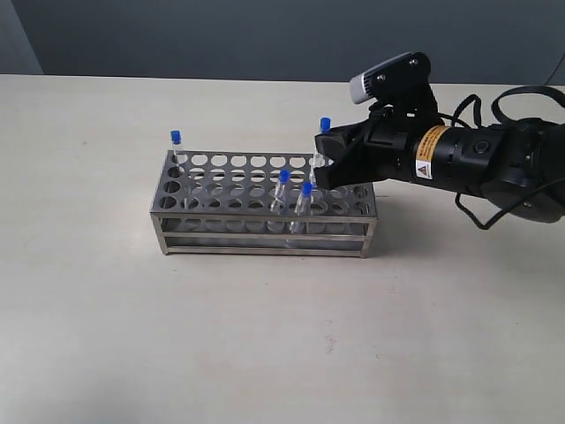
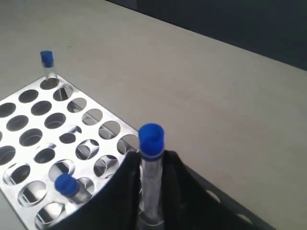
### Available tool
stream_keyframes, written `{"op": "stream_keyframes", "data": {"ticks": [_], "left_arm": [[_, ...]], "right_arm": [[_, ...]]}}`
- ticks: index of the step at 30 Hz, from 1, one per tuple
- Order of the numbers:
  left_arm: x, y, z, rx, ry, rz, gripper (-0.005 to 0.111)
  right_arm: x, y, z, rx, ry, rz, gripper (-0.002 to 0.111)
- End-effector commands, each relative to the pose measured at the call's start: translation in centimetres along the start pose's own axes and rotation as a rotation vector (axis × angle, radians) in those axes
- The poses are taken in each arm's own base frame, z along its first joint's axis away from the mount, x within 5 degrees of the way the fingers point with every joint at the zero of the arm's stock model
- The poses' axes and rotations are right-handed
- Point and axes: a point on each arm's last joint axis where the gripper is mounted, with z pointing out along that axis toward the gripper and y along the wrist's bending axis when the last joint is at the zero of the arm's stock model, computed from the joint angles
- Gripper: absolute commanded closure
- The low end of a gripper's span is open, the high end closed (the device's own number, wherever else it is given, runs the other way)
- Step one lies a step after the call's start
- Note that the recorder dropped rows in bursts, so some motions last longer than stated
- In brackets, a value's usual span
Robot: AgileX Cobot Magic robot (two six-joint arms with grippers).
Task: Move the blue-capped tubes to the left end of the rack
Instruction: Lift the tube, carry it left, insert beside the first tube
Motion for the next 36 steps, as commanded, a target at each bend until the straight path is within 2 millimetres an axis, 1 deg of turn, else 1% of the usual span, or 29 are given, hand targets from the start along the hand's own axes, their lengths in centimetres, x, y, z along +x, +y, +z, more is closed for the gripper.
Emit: {"op": "stream_keyframes", "data": {"ticks": [1,4,13,18,20,24,28,32,33,35,36], "left_arm": [[-0.2,0.0,-0.1,0.001,-0.013,-0.002,0.106],[-0.2,0.0,-0.1,0.001,-0.013,-0.002,0.106],[-0.2,0.0,-0.1,0.001,-0.013,-0.002,0.106],[-0.2,0.0,-0.1,0.001,-0.013,-0.002,0.106],[-0.2,0.0,-0.1,0.001,-0.013,-0.002,0.106],[-0.2,0.0,-0.1,0.001,-0.013,-0.002,0.106],[-0.2,0.0,-0.1,0.001,-0.013,-0.002,0.106],[-0.2,0.0,-0.1,0.001,-0.013,-0.002,0.106],[-0.2,0.0,-0.1,0.001,-0.013,-0.002,0.106],[-0.2,0.0,-0.1,0.001,-0.013,-0.002,0.106],[-0.2,0.0,-0.1,0.001,-0.013,-0.002,0.106]], "right_arm": [[-1.4,0.2,-0.7,-0.007,-0.059,-0.022,0.109],[-2.2,0.3,-1.3,-0.005,-0.085,-0.031,0.109],[-3.5,0.7,-2.4,-0.019,-0.139,-0.068,0.109],[-3.9,1.0,-2.5,-0.050,-0.166,-0.096,0.109],[-4.5,1.3,-2.2,-0.055,-0.167,-0.121,0.109],[-6.6,2.7,-1.1,-0.069,-0.179,-0.169,0.109],[-8.4,5.0,0.8,-0.121,-0.189,-0.220,0.109],[-8.8,7.3,3.1,-0.172,-0.178,-0.247,0.109],[-8.7,8.2,4.2,-0.196,-0.172,-0.249,0.109],[-8.2,9.3,5.7,-0.227,-0.154,-0.229,0.109],[-8.0,9.6,6.1,-0.234,-0.148,-0.225,0.109]]}}
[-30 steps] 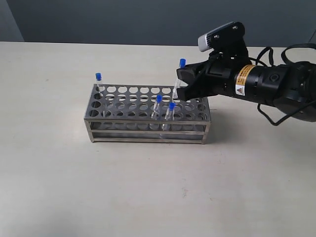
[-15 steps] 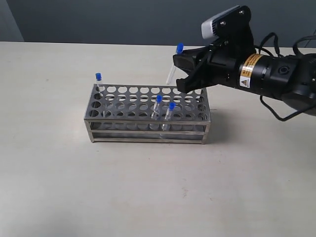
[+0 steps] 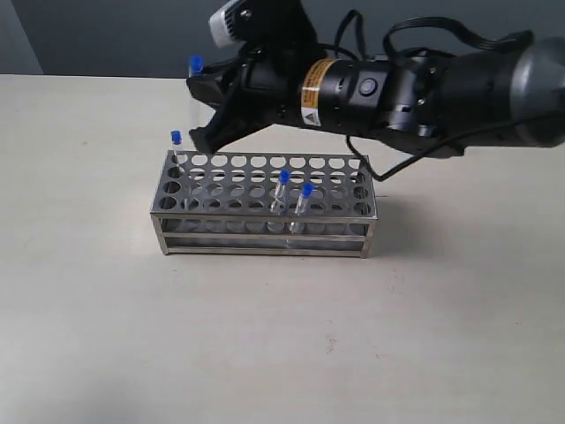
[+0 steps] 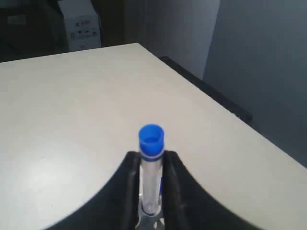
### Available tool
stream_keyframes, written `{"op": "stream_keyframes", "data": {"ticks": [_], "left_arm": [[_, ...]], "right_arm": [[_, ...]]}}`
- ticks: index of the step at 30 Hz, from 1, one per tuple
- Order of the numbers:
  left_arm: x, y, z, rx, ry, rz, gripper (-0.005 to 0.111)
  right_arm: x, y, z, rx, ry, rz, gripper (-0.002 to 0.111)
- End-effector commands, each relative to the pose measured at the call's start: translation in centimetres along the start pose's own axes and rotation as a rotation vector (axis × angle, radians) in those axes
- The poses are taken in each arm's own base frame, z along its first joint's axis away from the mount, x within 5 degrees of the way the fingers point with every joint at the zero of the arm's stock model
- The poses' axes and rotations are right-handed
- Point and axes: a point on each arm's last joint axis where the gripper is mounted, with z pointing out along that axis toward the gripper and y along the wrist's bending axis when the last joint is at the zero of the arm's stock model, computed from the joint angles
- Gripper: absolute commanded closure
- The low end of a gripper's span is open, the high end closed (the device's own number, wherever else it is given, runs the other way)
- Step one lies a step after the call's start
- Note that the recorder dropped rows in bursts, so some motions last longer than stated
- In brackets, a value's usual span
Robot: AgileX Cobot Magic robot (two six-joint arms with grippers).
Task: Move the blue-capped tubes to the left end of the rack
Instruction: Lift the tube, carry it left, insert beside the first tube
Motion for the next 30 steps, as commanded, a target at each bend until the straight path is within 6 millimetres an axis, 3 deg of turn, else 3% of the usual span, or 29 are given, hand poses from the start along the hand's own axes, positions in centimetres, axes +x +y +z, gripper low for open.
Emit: {"op": "stream_keyframes", "data": {"ticks": [1,5,20,25,26,28,29,30], "left_arm": [[-0.2,0.0,-0.1,0.001,-0.013,-0.002,0.106],[-0.2,0.0,-0.1,0.001,-0.013,-0.002,0.106],[-0.2,0.0,-0.1,0.001,-0.013,-0.002,0.106],[-0.2,0.0,-0.1,0.001,-0.013,-0.002,0.106],[-0.2,0.0,-0.1,0.001,-0.013,-0.002,0.106],[-0.2,0.0,-0.1,0.001,-0.013,-0.002,0.106],[-0.2,0.0,-0.1,0.001,-0.013,-0.002,0.106],[-0.2,0.0,-0.1,0.001,-0.013,-0.002,0.106]], "right_arm": [[0.9,1.3,2.3,-0.040,0.027,0.028,0.109],[2.4,1.4,4.1,-0.058,0.060,0.055,0.109],[7.0,1.6,6.2,-0.072,0.164,0.086,0.109],[7.1,1.3,7.3,-0.075,0.151,0.084,0.109],[6.9,1.3,7.4,-0.075,0.142,0.082,0.108],[6.4,1.1,7.6,-0.072,0.129,0.077,0.096],[6.4,1.1,7.7,-0.067,0.131,0.081,0.084],[6.5,1.0,7.7,-0.062,0.139,0.083,0.081]]}}
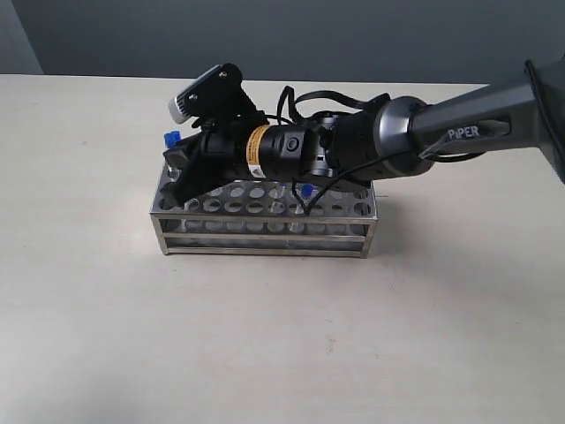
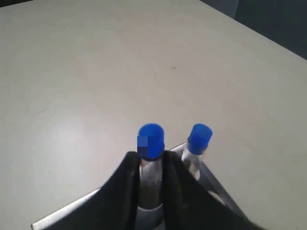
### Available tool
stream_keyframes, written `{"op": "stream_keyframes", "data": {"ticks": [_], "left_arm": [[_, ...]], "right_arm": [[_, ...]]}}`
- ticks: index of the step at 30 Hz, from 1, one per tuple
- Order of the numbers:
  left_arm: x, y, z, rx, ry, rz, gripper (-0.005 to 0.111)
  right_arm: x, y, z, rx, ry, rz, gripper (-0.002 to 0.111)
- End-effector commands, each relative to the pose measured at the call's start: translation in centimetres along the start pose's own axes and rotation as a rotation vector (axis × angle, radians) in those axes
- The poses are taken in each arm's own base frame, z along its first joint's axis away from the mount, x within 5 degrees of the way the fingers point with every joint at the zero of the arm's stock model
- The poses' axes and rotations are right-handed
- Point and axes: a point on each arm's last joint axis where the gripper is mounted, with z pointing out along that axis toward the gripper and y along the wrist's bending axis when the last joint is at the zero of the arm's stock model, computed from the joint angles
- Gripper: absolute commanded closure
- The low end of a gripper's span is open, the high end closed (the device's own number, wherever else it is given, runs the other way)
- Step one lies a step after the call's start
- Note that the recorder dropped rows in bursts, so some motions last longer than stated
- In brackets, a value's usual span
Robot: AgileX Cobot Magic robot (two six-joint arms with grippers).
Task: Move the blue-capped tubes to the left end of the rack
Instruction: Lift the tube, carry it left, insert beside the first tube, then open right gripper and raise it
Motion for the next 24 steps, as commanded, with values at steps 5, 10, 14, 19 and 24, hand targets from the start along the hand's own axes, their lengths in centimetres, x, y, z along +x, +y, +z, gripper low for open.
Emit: {"op": "stream_keyframes", "data": {"ticks": [5,10,14,19,24], "left_arm": [[-0.2,0.0,-0.1,0.001,-0.013,-0.002,0.106],[-0.2,0.0,-0.1,0.001,-0.013,-0.002,0.106],[-0.2,0.0,-0.1,0.001,-0.013,-0.002,0.106],[-0.2,0.0,-0.1,0.001,-0.013,-0.002,0.106],[-0.2,0.0,-0.1,0.001,-0.013,-0.002,0.106]], "right_arm": [[-0.2,-0.3,0.0,0.036,0.033,0.007,0.068],[-2.3,-0.7,-1.5,0.102,0.030,0.044,0.069],[-5.8,-1.1,-4.4,0.168,-0.001,-0.020,0.069],[-7.6,-1.9,-8.5,0.233,-0.030,-0.035,0.069],[-4.9,-2.4,-12.6,0.266,0.007,0.032,0.069]]}}
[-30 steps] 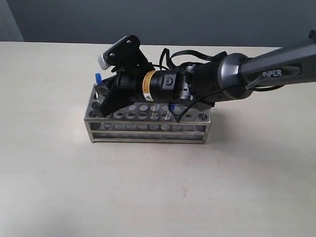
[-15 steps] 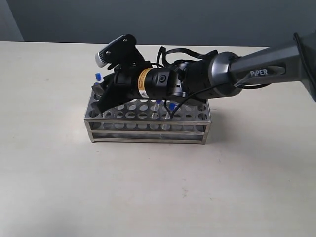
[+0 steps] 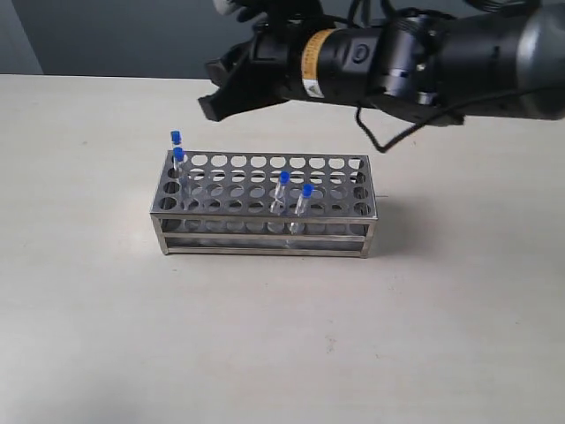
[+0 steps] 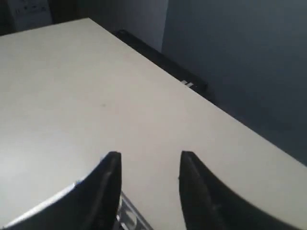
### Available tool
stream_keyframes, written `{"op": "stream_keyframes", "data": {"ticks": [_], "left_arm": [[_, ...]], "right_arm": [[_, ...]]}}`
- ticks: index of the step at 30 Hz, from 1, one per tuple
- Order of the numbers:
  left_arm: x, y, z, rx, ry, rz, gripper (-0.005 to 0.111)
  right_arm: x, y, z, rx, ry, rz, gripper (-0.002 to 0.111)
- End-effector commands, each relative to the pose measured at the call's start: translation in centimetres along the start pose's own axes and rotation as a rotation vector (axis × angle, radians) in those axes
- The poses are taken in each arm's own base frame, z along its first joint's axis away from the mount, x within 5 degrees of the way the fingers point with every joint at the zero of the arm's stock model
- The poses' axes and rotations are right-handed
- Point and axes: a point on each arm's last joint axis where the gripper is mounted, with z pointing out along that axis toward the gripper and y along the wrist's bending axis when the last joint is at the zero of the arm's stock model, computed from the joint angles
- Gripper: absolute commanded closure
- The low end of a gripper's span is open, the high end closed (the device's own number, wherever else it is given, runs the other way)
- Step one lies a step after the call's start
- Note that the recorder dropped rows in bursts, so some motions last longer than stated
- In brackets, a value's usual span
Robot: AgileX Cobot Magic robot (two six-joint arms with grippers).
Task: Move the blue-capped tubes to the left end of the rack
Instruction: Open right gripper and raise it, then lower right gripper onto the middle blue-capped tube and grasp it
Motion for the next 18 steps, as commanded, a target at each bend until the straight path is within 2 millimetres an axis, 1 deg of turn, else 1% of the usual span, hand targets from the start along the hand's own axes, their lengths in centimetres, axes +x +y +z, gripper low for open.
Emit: {"op": "stream_keyframes", "data": {"ticks": [1,5,7,8,10,13,18], "left_arm": [[-0.2,0.0,-0.1,0.001,-0.013,-0.002,0.106],[-0.2,0.0,-0.1,0.001,-0.013,-0.002,0.106],[-0.2,0.0,-0.1,0.001,-0.013,-0.002,0.106],[-0.2,0.0,-0.1,0.001,-0.013,-0.002,0.106],[-0.2,0.0,-0.1,0.001,-0.013,-0.002,0.106],[-0.2,0.0,-0.1,0.001,-0.013,-0.002,0.106],[-0.2,0.0,-0.1,0.001,-0.013,-0.002,0.106]], "right_arm": [[2.9,-1.2,-3.5,0.031,0.051,0.053,0.069],[6.0,-1.2,-6.2,0.032,0.077,0.146,0.069],[6.9,-0.9,-7.2,0.018,0.054,0.172,0.069],[7.3,-0.4,-7.8,-0.002,0.029,0.180,0.069],[7.8,-0.1,-8.4,-0.005,0.012,0.188,0.069],[8.9,0.1,-8.6,-0.003,0.046,0.192,0.069],[10.3,0.2,-7.8,-0.013,0.092,0.176,0.067]]}}
